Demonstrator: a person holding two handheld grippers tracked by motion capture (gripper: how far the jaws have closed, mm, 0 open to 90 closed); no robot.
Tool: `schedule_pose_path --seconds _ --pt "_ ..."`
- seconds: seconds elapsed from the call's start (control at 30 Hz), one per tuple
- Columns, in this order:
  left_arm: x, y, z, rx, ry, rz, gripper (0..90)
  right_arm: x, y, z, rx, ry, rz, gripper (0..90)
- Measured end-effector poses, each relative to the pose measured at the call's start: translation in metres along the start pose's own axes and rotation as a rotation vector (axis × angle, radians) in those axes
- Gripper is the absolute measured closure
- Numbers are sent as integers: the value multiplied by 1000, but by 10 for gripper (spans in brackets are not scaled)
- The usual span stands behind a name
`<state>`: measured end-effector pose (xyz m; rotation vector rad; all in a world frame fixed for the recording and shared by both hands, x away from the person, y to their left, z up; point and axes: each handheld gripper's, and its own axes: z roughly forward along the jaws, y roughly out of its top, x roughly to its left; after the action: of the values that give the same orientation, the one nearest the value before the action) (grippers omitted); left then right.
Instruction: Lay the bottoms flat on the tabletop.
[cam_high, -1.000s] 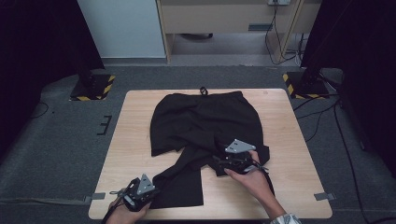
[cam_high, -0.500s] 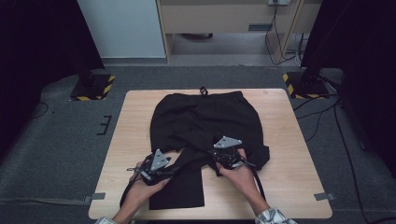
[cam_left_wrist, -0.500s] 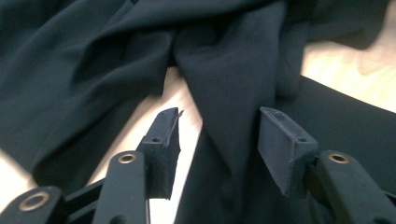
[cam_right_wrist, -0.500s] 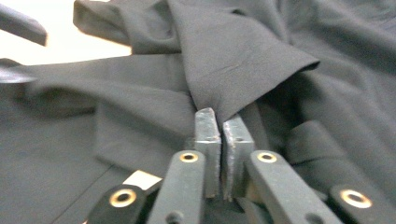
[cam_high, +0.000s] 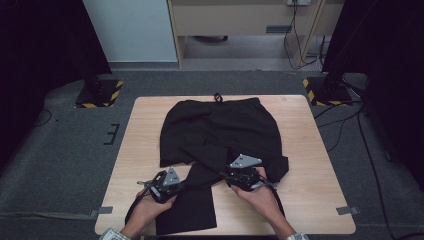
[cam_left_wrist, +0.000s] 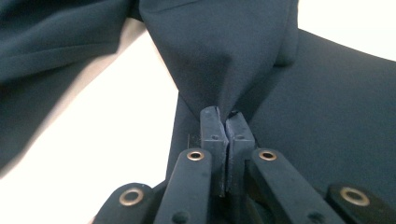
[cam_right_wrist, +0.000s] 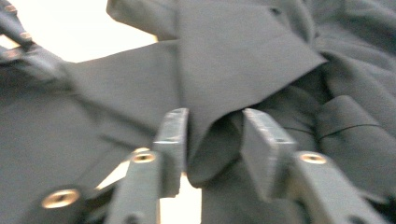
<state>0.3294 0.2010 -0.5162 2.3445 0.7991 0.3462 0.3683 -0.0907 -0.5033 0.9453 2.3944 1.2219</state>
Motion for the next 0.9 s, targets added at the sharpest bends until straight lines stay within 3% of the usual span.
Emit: schedule_pose_path --seconds 0.2,0.37,0.43,0.53,0.57,0.63,0.77,0.9 --pt "-7 -23 -22 24 1 -14 883 1 10 3 -34 -12 -20 363" --pt "-12 -42 -41 34 -3 -29 877 6 19 10 -38 4 -46 318" --pt "-11 -45 -45 1 16 -49 797 10 21 16 -23 12 -56 311" --pt "-6 -41 -50 -89 78 -80 477 15 20 27 9 26 -61 314" --pt "-3 -39 -52 -121 98 -81 437 17 20 30 21 32 -65 317" --pt "2 -34 -53 -175 139 -94 425 20 18 36 43 42 -72 329" --pt "18 -25 -48 -222 202 -133 403 25 15 44 87 60 -90 440" --pt "28 -20 -46 -257 241 -132 401 25 12 53 117 71 -85 539"
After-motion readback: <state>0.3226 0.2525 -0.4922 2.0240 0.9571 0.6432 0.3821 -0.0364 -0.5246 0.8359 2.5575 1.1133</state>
